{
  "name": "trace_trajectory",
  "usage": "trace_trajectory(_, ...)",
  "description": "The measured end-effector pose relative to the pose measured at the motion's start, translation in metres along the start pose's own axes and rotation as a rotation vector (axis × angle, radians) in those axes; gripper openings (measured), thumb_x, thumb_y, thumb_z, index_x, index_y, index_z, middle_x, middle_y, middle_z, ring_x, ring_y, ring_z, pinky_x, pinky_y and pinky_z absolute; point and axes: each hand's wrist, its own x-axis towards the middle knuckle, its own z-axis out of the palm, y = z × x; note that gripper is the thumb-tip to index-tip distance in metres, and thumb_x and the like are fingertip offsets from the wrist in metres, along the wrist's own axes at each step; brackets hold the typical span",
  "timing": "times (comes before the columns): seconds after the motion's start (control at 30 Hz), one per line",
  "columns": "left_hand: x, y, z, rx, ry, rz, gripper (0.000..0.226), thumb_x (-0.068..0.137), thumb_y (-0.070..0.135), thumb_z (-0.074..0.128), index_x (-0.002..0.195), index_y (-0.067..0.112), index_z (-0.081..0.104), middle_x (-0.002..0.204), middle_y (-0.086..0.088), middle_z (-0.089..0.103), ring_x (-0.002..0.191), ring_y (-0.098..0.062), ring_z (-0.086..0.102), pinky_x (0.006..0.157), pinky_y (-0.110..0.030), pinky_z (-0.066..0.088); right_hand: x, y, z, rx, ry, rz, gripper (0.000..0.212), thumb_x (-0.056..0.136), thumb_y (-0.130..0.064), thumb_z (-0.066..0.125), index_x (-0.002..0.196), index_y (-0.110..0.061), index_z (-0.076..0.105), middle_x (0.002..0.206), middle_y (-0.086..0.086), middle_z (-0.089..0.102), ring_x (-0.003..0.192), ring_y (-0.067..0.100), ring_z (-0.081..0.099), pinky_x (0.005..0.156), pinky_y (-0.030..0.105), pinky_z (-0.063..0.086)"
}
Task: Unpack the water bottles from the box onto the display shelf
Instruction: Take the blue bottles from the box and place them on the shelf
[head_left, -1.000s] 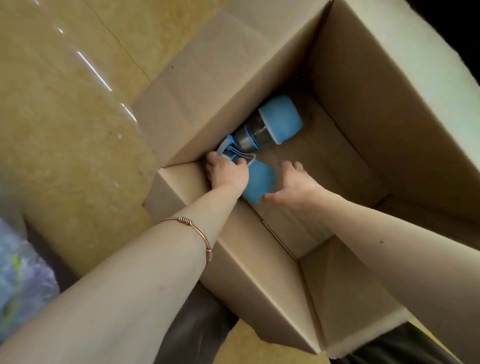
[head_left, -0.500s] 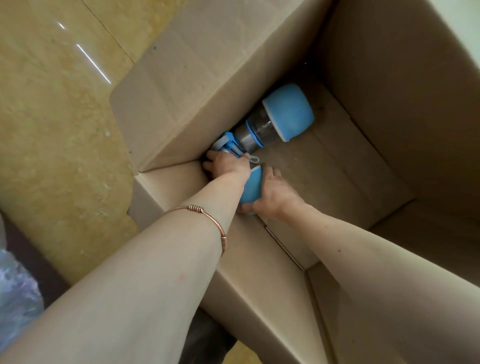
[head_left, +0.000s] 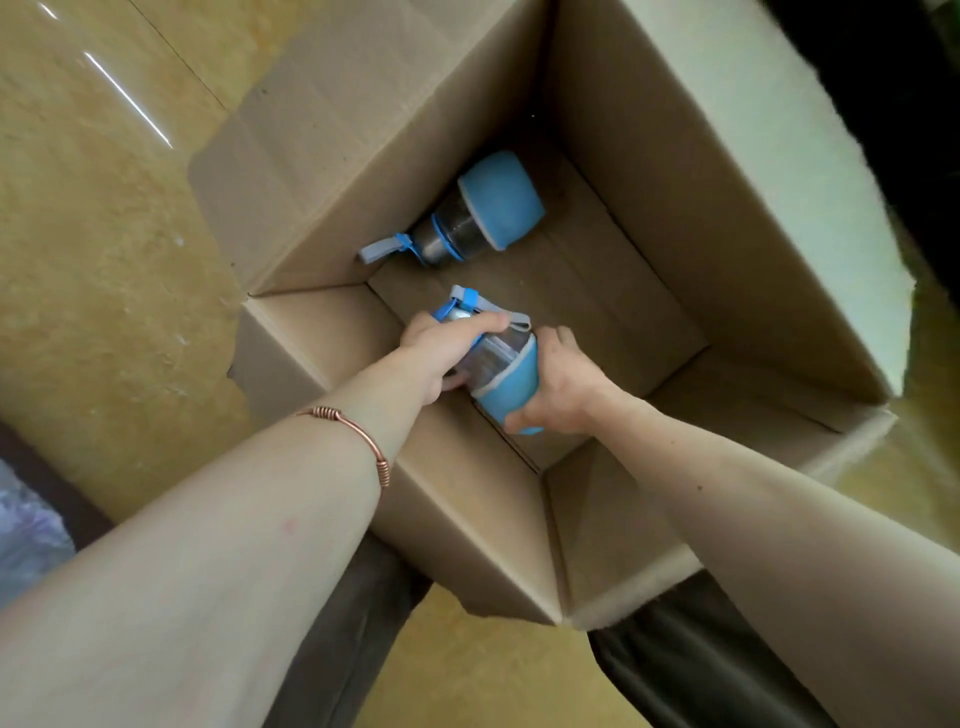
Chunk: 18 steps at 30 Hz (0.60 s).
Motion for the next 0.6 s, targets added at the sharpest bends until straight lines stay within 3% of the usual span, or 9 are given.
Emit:
trace_trajectory(0.1,-0.047,0.001,0.002,-0.042,-0.037,0.009,0.071,0.068,0.027,0.084,0.126,0.009,0.048,0.115,-0.008,0.065,0.086,-0.014,0.065,0.058,-0.024,0.05,-0.045,0.0,-0.021,-0.019,-0.002,-0.041,0.103,0.056,-0.033,0.086,0.139,-0.013,0.028,0.13,0.004,0.034,0.116,0.025,0.047,0.095,0.034,0.046)
trace_trajectory(0.23,-0.117,0.015,0.005,-0.167,-0.094,0.045,0.066,0.071,0.026,0.082,0.125,0.005,0.051,0.108,-0.01,0.068,0.082,-0.015,0.068,0.055,-0.023,0.053,-0.105,-0.008,-0.057,-0.005,0.007,-0.084,0.098,0.057,-0.034,0.086,0.136,-0.013,0.032,0.125,0.003,0.036,0.114,0.023,0.048,0.096,0.037,0.045)
trace_trajectory(0.33,-0.173,0.029,0.008,-0.251,-0.183,0.122,0.033,0.081,0.016,0.074,0.11,0.007,0.061,0.09,-0.004,0.069,0.079,-0.013,0.066,0.068,-0.027,0.057,-0.152,-0.01,-0.083,0.073,0.069,-0.086,0.092,0.058,-0.031,0.086,0.134,-0.012,0.035,0.121,0.001,0.036,0.113,0.02,0.047,0.094,0.034,0.045)
trace_trajectory(0.4,-0.214,0.035,0.007,-0.261,-0.262,0.15,0.019,0.084,0.012,0.07,0.1,0.013,0.061,0.089,-0.002,0.068,0.083,-0.013,0.065,0.083,-0.031,0.053,-0.185,-0.011,-0.099,0.144,0.1,-0.086,0.09,0.058,-0.032,0.086,0.132,-0.014,0.037,0.117,-0.002,0.036,0.109,0.017,0.046,0.089,0.03,0.044)
trace_trajectory(0.5,-0.274,0.039,0.005,-0.191,-0.344,0.191,0.019,0.083,0.01,0.069,0.09,0.02,0.054,0.099,-0.001,0.068,0.093,-0.015,0.064,0.089,-0.031,0.049,-0.237,-0.01,-0.124,0.207,0.08,-0.107,0.088,0.057,-0.034,0.086,0.13,-0.017,0.04,0.119,-0.001,0.043,0.108,0.017,0.049,0.091,0.033,0.048)
trace_trajectory(0.6,-0.332,0.037,0.005,-0.179,-0.332,0.252,0.033,0.081,0.01,0.071,0.107,0.015,0.05,0.12,-0.009,0.064,0.102,-0.021,0.065,0.092,-0.035,0.051,-0.292,-0.013,-0.146,0.264,0.041,-0.164,0.086,0.056,-0.036,0.086,0.127,-0.022,0.041,0.119,-0.001,0.047,0.107,0.018,0.052,0.089,0.034,0.051)
